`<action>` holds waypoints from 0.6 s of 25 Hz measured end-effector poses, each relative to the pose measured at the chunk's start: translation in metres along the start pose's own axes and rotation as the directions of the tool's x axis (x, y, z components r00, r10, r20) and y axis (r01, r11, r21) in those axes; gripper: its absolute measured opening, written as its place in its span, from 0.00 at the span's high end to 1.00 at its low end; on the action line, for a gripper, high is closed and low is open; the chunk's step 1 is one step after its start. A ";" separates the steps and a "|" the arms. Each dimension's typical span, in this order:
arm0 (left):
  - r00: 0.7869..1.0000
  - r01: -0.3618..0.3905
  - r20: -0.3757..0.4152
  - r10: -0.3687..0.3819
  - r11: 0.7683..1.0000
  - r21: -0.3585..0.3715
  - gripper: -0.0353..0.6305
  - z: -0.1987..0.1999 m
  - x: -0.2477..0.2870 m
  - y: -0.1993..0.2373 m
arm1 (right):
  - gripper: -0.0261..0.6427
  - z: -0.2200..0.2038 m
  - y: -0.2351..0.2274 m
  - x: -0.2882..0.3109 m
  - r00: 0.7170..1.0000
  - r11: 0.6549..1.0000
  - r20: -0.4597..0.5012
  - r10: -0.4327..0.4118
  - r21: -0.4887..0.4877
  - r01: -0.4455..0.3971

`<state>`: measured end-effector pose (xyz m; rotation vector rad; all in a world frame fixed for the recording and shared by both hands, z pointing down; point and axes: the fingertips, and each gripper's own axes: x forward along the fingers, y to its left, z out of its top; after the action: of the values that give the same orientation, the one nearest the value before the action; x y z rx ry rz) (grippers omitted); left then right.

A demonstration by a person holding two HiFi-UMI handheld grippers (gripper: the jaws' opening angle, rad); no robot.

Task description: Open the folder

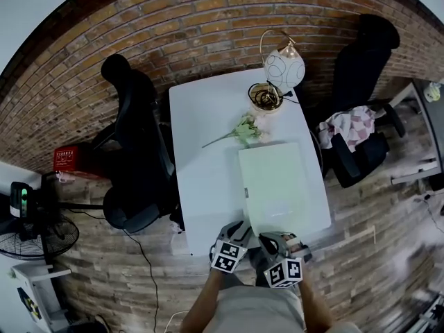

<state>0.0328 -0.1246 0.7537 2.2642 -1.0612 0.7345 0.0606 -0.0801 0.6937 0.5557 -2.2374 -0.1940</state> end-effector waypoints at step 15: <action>1.000 0.015 -0.016 -0.014 1.000 0.027 0.74 0.001 -0.001 0.000 | 0.94 0.008 -0.009 -0.012 0.998 0.997 -0.001 -0.070 0.030 0.070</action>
<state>0.0322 -0.1251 0.7522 2.2829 -1.0325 0.7640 0.0641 -0.0829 0.6776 0.6514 -2.2258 -0.1963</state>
